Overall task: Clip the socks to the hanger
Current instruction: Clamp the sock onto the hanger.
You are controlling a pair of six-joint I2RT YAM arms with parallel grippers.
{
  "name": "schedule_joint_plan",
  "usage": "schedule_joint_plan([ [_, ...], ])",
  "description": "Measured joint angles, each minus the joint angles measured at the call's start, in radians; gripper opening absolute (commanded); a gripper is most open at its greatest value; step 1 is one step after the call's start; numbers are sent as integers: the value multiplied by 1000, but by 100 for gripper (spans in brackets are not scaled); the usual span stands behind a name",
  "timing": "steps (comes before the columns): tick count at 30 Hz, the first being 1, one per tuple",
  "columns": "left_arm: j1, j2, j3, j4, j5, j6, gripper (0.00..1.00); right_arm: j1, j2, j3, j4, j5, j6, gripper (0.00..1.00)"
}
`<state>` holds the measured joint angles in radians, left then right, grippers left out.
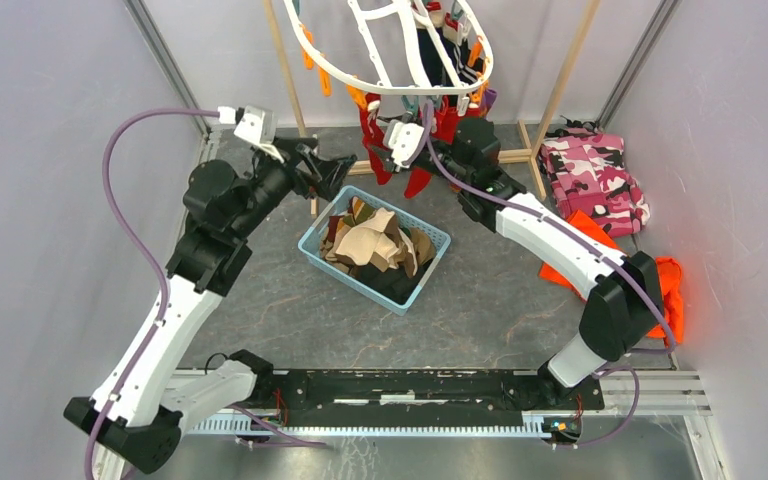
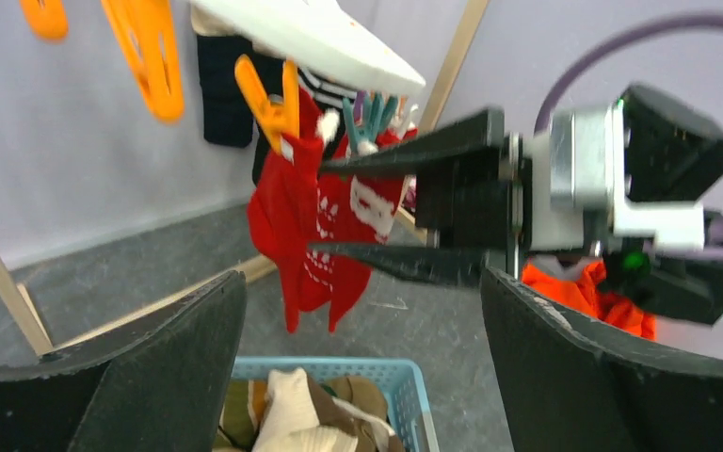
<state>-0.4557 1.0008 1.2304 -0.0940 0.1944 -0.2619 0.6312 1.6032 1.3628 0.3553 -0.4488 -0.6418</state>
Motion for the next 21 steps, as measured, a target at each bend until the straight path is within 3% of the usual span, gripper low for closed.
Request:
schedule_joint_plan([
  [7,0,-143,-196,16,-7,-17,100,-56,-69,15,-186,-112,41,76],
  [15,0,-254,-447,89,-17,-105,99,-150,-209,11,-397,-251,51,79],
  [21,0,-302,-525,120,-34,-180,98,-238,-370,-67,-520,-319,47,86],
])
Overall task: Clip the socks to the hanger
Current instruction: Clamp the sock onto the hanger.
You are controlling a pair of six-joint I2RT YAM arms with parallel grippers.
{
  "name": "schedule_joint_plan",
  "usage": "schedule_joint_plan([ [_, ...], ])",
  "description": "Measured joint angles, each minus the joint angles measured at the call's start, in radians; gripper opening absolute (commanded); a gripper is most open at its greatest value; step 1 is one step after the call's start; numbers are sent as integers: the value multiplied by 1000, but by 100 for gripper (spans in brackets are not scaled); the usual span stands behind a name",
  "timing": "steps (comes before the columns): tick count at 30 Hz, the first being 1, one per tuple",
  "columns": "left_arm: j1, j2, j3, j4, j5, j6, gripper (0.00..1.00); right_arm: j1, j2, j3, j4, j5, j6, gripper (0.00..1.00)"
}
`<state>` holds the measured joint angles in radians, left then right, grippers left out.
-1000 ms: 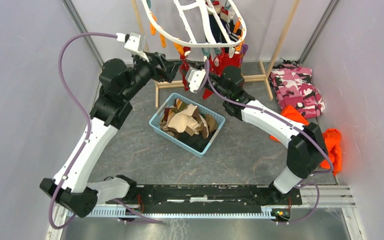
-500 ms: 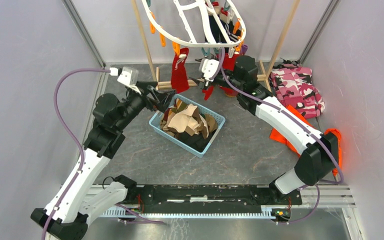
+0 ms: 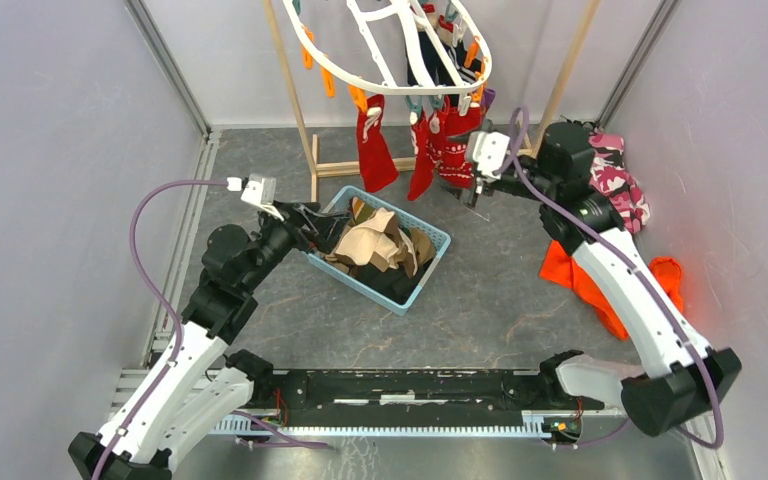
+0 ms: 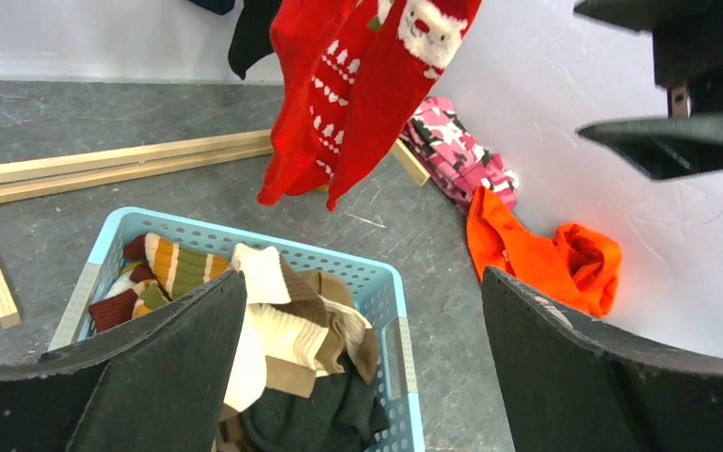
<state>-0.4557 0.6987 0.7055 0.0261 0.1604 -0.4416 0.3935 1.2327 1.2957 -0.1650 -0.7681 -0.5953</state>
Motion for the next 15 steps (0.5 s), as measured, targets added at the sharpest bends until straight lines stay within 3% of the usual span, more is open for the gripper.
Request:
schedule_joint_plan([
  [15,0,18,-2,29,-30,-71,96,-222,-200,-249,-170,4,43,95],
])
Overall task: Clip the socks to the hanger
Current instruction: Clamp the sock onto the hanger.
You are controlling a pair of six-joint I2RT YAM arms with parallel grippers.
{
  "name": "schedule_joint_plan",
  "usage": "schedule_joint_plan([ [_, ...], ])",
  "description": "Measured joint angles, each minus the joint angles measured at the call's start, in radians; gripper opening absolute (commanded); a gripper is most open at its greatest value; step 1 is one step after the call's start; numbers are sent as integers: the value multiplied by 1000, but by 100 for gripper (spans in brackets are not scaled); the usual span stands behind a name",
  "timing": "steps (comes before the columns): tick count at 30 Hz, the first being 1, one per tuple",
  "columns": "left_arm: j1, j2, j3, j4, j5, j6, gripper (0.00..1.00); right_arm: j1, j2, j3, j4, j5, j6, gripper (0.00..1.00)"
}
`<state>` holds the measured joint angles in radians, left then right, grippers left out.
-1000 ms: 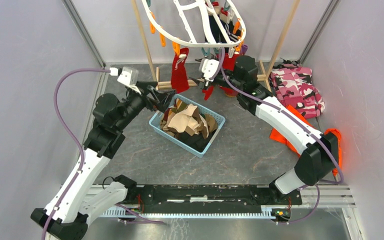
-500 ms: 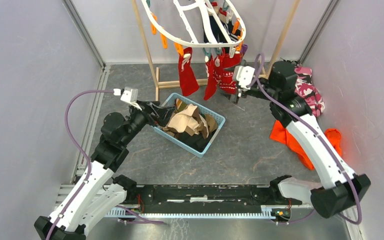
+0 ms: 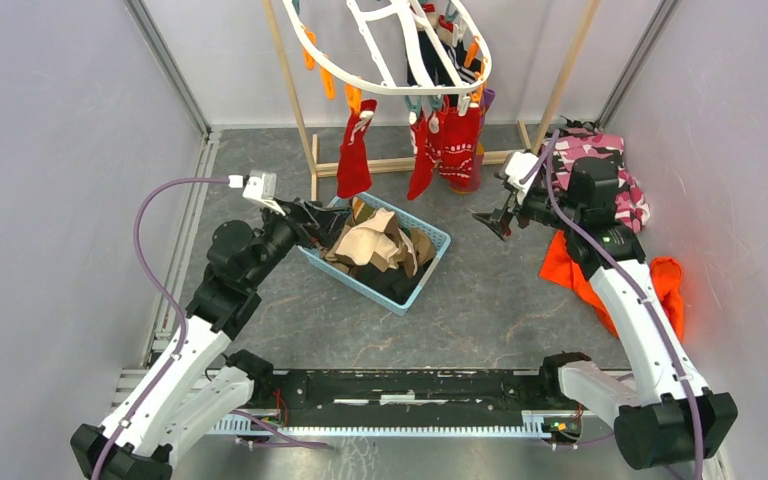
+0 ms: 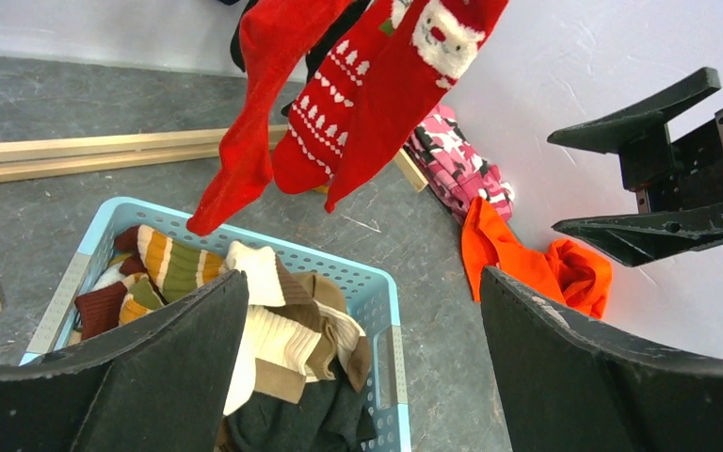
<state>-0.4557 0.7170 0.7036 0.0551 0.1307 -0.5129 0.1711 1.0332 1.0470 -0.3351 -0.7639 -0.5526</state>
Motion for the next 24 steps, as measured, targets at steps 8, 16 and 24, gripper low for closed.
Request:
schedule_joint_plan([
  [8,0,68,-12,28,1,29,99,-252,39,-80,-101,-74,10,96],
  [16,0,109,-87,159,2,173,97,-424,164,-168,-158,-225,-20,96],
  [24,0,254,-89,304,-1,231,88,-439,159,-232,-137,-260,-21,96],
])
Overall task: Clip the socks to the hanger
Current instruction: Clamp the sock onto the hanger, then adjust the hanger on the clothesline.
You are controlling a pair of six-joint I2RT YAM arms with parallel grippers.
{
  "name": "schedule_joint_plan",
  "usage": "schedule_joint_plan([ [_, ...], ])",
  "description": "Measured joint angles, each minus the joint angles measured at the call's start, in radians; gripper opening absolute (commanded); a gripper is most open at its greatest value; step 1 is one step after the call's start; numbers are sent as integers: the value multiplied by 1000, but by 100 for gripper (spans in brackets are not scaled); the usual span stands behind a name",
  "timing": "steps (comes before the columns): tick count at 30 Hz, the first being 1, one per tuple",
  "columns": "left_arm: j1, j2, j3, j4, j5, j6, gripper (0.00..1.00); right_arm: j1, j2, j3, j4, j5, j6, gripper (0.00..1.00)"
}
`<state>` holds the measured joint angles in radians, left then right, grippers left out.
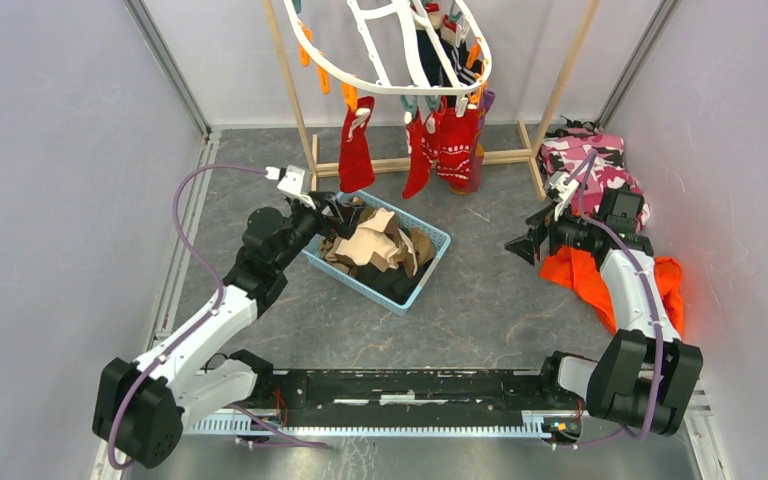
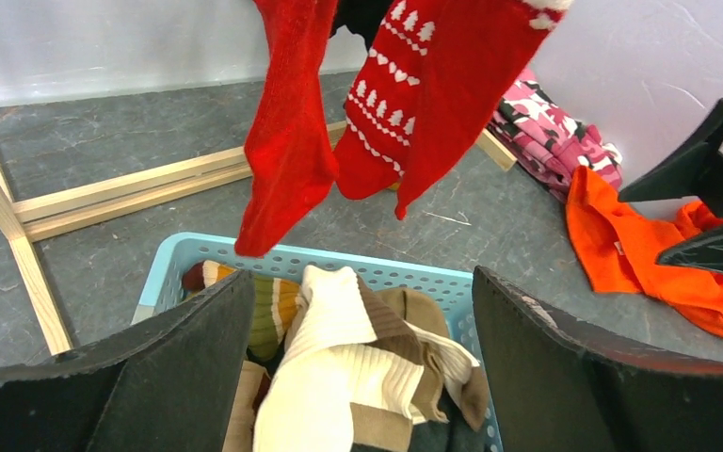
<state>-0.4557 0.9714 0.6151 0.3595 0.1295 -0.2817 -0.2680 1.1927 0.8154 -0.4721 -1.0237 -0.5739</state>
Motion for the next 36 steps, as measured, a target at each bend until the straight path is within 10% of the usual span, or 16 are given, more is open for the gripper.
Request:
schedule_joint_plan([
  [29,103,222,111,174,-14,105,77,-5,0,-32,46,-89,10,96],
  [36,115,294,225,194,89,116,40,-5,0,-32,51,-101,13,96],
])
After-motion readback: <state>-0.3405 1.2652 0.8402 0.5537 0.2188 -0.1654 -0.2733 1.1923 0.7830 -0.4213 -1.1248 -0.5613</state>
